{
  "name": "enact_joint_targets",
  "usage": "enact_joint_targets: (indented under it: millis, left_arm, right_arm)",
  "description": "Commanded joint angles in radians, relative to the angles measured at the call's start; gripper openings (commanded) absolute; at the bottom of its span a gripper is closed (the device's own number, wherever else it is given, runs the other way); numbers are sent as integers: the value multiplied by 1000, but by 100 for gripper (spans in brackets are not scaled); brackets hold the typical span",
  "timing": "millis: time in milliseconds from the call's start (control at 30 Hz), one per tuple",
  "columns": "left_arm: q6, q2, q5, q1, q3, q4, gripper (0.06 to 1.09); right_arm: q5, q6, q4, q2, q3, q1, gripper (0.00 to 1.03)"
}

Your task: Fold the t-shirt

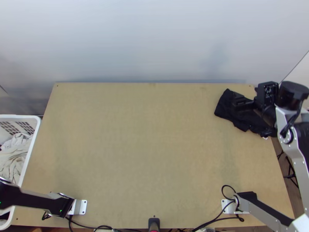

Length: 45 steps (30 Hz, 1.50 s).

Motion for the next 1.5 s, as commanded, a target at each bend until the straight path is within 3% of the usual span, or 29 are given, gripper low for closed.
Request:
enact_joint_targets:
  millis: [0, 133, 667, 933, 1067, 1133, 1233, 1300, 1467]
  left_arm:
    - [-34, 282, -109, 53, 102, -14, 105]
    - [-31, 348, -201, 49, 113, 46, 105]
    - [120, 532, -194, -4, 202, 8, 105]
    - [141, 564, -197, -22, 263, 19, 105]
    - [129, 622, -203, -22, 346, -100, 103]
    - [135, 651, -201, -22, 380, -158, 88]
    - [129, 658, -200, -14, 383, -123, 85]
    - [126, 661, -198, -13, 390, -106, 65]
    - [109, 671, -201, -11, 421, -81, 38]
  right_arm:
    - [0, 7, -64, 104, 95, -2, 96]
    - [-2, 8, -71, 121, 104, 17, 96]
    - [1, -1, -76, 141, 186, 66, 96]
    - [1, -3, -79, 138, 180, 66, 96]
    - [1, -4, -80, 139, 180, 66, 96]
    - [1, -4, -80, 139, 178, 66, 96]
    - [1, -4, -80, 139, 177, 66, 96]
    - [1, -4, -80, 139, 177, 66, 96]
    - [1, -9, -87, 139, 178, 66, 96]
